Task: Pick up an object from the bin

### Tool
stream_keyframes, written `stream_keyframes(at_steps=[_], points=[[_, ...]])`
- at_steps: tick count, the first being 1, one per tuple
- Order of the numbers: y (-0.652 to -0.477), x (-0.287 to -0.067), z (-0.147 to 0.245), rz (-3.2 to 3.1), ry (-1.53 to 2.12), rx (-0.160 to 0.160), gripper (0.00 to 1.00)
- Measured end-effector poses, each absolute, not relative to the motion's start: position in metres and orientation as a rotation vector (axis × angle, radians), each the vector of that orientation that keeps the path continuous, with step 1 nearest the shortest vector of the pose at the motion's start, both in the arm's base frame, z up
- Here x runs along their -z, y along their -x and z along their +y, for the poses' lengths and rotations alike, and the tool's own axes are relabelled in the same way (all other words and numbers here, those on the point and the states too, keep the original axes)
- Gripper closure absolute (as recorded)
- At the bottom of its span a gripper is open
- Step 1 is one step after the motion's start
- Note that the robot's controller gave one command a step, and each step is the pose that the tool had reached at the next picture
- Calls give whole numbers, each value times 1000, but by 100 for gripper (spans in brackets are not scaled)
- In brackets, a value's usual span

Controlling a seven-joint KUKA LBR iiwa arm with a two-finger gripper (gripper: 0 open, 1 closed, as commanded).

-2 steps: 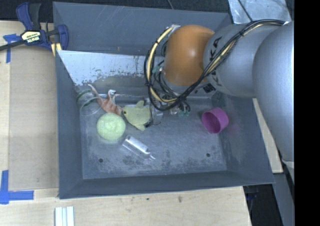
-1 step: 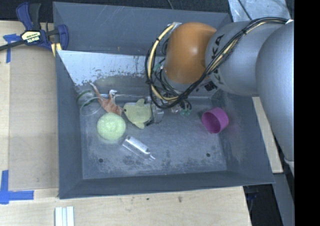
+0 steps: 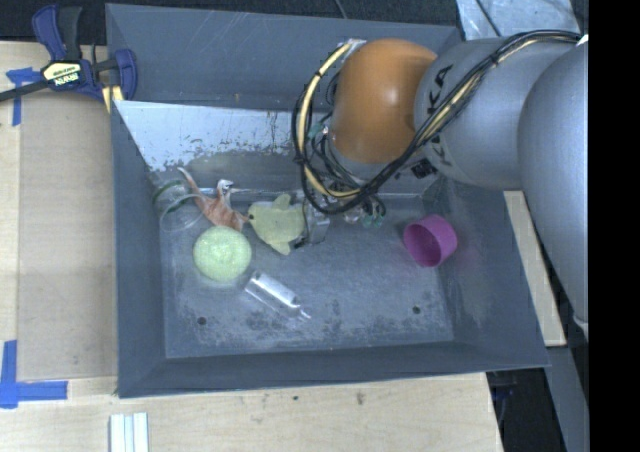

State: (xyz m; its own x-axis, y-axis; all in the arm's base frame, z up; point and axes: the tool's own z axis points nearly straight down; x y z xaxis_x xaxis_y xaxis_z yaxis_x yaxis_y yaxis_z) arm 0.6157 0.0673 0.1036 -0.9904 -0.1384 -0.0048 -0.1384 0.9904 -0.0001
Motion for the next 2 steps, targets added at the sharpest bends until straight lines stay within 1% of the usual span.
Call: stream_keyframes(at_steps=[2], points=[[-616, -124, 67, 3131, 217, 0, 100]])
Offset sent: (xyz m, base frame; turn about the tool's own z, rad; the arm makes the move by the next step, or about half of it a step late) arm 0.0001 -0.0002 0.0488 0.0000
